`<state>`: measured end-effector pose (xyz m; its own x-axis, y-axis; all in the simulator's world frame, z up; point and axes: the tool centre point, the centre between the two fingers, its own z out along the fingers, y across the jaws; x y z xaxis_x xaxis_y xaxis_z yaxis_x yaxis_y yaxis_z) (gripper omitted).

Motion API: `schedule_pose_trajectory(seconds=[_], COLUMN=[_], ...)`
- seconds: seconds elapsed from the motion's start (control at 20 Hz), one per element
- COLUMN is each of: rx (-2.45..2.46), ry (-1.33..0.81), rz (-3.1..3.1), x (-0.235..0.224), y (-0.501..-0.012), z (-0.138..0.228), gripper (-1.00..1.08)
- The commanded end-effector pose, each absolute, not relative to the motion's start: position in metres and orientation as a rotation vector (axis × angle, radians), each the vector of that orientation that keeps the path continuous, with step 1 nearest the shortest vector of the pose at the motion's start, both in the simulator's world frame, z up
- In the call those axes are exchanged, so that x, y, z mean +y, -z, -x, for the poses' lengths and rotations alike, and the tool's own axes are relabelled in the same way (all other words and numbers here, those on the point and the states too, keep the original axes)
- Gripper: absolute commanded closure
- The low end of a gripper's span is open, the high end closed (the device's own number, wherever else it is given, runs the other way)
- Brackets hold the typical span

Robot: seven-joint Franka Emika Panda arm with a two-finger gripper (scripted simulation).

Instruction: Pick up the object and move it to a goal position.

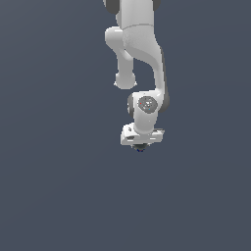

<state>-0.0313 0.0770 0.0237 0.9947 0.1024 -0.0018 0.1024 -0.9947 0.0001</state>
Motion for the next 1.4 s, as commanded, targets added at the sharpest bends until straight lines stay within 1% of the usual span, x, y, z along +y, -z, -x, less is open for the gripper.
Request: schedule_pose_trajectory(seconds=[0.0,0.25,0.5,1.35], rx=[0.161,0.161,0.161,0.162], ry=[0.0,0.0,0.0,0.0], rz=[-3.137,-3.137,-3.137,-3.137], x=[0.078,0.08,0.083,0.098], y=[-0.033,-0.059,-0.097,-0.27], z=[0.033,0.041,0.052,0.099], gripper=[1.08,1.08,1.08,1.08])
